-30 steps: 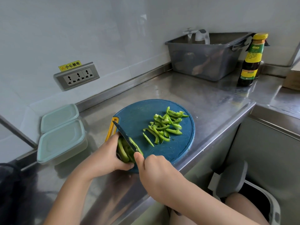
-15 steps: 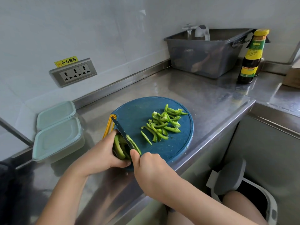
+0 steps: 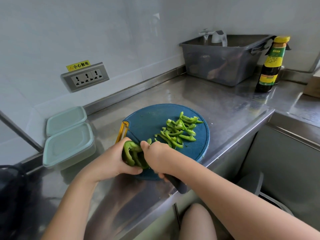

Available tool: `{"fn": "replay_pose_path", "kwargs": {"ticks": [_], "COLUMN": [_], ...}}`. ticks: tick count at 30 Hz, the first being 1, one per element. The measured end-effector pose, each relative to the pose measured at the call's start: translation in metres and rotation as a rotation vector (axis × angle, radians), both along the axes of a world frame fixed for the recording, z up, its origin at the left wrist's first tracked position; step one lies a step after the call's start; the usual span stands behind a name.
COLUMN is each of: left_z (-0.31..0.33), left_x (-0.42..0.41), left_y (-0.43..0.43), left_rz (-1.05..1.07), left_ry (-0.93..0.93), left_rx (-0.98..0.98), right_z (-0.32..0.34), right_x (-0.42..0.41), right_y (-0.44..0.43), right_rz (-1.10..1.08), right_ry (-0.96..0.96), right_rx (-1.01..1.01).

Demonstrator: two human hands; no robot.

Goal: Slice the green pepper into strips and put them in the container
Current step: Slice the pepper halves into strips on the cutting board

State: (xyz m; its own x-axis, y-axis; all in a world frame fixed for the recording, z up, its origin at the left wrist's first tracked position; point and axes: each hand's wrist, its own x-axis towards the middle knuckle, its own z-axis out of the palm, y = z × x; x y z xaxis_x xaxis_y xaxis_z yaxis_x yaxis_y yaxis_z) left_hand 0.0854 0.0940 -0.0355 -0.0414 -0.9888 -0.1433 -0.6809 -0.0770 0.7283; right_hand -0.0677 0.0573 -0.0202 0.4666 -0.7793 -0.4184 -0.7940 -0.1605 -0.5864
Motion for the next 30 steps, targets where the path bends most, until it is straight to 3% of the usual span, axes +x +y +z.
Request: {"fn": "replay_pose_path", "kwargs": {"ticks": [3,5,11,19,24,30], "left_z": [0.0,-0.001,0.0,-0.004,-0.004,-0.003], "left_x": [0.0,-0.001,-0.009,-0.013,-0.013,-0.015], "left_y": [-0.001,0.0,0.001,0.001,0.002,0.003], "left_rz": [0.037,0.07,0.105,0.1,0.078,0.081], "left_ry": [-0.016,-0.043,-0.157,-0.116,-0.121,-0.087], "left_rx": [-0.045,-0.071,-0.087,-0.116,-0.108,-0.12], "right_z": [0.009,0.006,-0.005,-0.011,-0.019,-0.022], "right_x": [-0.016,-0.03,-0.059,-0.043,-0.036,-0.037], "right_y": [0.0,-0.002,0.013,0.053,0.057,0.058], "right_rz": [-0.253,-0.341,-0.282,-0.113,-0.107,-0.106], "right_ry": [-0.123,-0.182,-0.361,-0.261,-0.194,-0.24], "right_rx": [0.232,0.282,0.069,-0.243,-0.308,-0.241]}}
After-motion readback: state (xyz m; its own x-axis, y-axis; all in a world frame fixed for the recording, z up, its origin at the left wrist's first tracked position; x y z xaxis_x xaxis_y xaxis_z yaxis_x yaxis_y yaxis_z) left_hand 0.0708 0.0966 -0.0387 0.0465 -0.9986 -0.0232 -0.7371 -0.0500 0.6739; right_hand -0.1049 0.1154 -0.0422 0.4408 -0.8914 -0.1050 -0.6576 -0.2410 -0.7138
